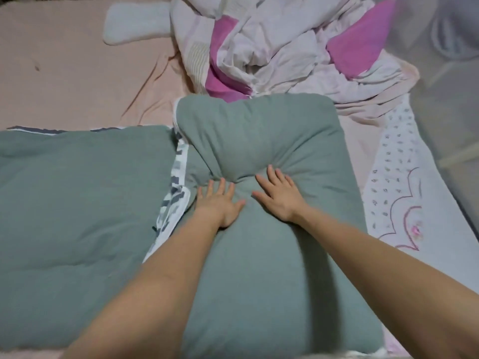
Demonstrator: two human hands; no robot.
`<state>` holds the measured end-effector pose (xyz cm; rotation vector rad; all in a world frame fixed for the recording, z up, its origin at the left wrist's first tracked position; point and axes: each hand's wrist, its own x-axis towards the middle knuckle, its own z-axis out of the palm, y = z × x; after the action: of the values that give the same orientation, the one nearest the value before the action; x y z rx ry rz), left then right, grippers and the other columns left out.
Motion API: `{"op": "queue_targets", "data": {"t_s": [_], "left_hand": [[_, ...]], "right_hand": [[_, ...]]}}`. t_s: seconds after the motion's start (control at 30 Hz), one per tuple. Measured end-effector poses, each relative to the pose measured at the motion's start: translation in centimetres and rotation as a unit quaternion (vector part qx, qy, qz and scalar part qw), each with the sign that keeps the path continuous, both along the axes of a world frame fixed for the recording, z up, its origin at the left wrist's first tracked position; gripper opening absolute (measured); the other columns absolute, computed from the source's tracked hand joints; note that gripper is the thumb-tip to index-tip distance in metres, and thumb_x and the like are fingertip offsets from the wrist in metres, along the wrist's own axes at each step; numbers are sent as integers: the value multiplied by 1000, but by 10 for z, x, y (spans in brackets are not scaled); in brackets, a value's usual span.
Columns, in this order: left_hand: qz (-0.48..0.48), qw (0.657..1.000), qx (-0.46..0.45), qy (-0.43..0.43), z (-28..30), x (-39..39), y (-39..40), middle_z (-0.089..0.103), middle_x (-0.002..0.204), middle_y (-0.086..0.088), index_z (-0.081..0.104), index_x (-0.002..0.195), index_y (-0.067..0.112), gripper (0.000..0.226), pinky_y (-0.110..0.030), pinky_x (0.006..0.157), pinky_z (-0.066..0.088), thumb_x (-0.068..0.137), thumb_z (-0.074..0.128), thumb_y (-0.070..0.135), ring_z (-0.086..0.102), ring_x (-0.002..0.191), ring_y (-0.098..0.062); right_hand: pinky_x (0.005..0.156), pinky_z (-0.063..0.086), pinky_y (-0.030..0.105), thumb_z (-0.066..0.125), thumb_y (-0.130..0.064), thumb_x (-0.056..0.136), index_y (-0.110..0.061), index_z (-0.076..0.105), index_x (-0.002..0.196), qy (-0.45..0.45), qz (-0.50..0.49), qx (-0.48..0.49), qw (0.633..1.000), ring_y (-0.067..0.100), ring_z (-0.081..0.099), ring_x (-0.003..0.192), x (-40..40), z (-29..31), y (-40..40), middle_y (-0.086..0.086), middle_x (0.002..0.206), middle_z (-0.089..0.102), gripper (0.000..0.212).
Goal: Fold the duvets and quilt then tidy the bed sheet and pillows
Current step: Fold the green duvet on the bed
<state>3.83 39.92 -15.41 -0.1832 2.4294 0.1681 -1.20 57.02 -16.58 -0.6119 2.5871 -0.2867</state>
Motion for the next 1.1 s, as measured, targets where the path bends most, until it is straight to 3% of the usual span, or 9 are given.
{"op": "queue_targets", "data": {"t_s": [0.13,0.27,0.47,0.6,0.7,0.83,0.93,1.0,1.1], "left_hand": [[3,987,-19,161,37,1,31,3,161,-10,16,153,17,66,-51,117,1,99,28,53,-2,148,-30],[-174,948,77,257,73,77,94,11,161,-10,28,150,19,69,-47,117,-6,93,36,58,2,148,-27],[-422,882,-41,207,41,188,161,-15,158,-18,-7,153,14,87,-67,107,-16,93,48,46,-14,144,-42],[-363,883,-115,272,28,171,160,35,150,-18,37,143,11,48,-70,110,7,96,27,12,26,140,-43],[-296,904,-23,309,48,139,160,65,113,-14,61,111,14,28,-59,113,13,96,37,13,53,118,-31],[-212,883,64,415,51,124,167,69,105,-19,64,111,13,25,-57,112,23,94,48,20,59,114,-33],[-246,890,73,377,36,136,166,55,137,-9,53,134,17,39,-60,114,12,95,49,24,41,136,-31],[-286,896,27,339,24,145,163,28,157,-3,31,148,24,61,-64,112,3,94,47,46,18,146,-33],[-290,922,-43,253,22,155,178,-12,161,-6,-12,152,24,116,-70,109,-3,74,61,67,-9,146,-40]], "right_hand": [[117,15,33,41,-37,100,-10,42,142,54,-82,-180,979,23,30,141,15,19,33,13,151,36,50],[111,27,35,37,-32,96,-4,47,136,124,-244,-256,927,28,45,129,68,33,91,14,139,50,50],[91,32,20,40,-11,98,-7,44,137,59,-350,-225,907,28,48,123,194,21,164,13,136,51,39],[102,34,32,52,-24,72,-8,34,142,36,-328,-241,913,30,44,125,267,-10,185,15,138,44,75],[111,31,40,73,-41,66,-14,14,151,54,-367,-224,901,29,32,136,288,-36,188,11,149,31,107],[108,34,37,88,-42,56,-24,9,151,10,-545,-321,775,21,36,134,277,-70,166,2,149,34,125],[88,37,23,68,-27,85,-18,39,142,22,-657,-328,678,20,53,116,246,-70,163,1,130,55,65],[90,41,29,53,-22,93,-15,55,129,85,-668,-271,688,28,56,116,226,-54,182,9,126,61,37],[99,45,31,44,-10,84,-25,64,121,150,-585,-331,724,18,59,113,200,-5,229,0,121,66,45]]}}
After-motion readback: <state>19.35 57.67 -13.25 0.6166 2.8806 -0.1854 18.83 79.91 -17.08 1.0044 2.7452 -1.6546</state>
